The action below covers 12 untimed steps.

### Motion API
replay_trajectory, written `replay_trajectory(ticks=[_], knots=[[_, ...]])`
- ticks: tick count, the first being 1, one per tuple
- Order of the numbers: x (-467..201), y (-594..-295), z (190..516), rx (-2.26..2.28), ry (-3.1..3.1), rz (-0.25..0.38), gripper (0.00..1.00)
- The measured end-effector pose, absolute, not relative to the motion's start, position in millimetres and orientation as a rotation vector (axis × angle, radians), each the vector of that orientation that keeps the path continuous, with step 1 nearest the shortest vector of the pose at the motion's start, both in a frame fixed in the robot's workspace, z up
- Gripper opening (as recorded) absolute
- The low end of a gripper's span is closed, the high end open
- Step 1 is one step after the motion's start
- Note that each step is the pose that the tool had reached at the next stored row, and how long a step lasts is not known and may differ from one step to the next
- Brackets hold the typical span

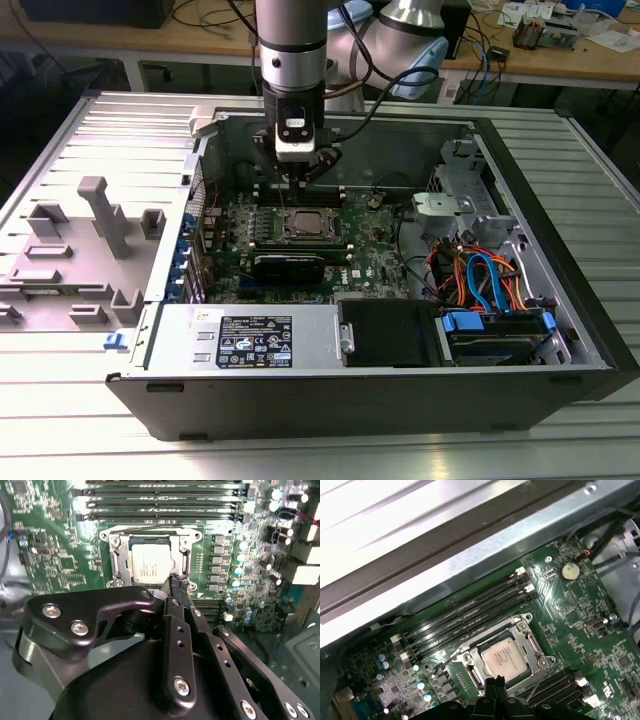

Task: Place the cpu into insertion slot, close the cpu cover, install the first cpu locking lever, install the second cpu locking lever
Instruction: 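Install the first cpu locking lever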

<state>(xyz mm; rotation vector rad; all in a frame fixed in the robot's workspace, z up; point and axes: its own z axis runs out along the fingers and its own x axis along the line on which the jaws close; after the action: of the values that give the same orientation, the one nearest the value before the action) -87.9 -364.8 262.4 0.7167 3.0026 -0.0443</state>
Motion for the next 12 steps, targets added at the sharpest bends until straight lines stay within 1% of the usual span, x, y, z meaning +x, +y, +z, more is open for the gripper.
replay_trajectory(ticks=[4, 5, 6, 12], knots=[[-87.9, -364.8, 262.3, 0.546, 3.037, -0.035, 0.11], [-87.9, -364.8, 262.2, 0.523, 3.047, -0.006, 0.11], [-87.9, -364.8, 262.3, 0.512, 3.053, 0.000, 0.11], [-88.0, -364.8, 262.0, 0.347, 3.084, 0.003, 0.11]])
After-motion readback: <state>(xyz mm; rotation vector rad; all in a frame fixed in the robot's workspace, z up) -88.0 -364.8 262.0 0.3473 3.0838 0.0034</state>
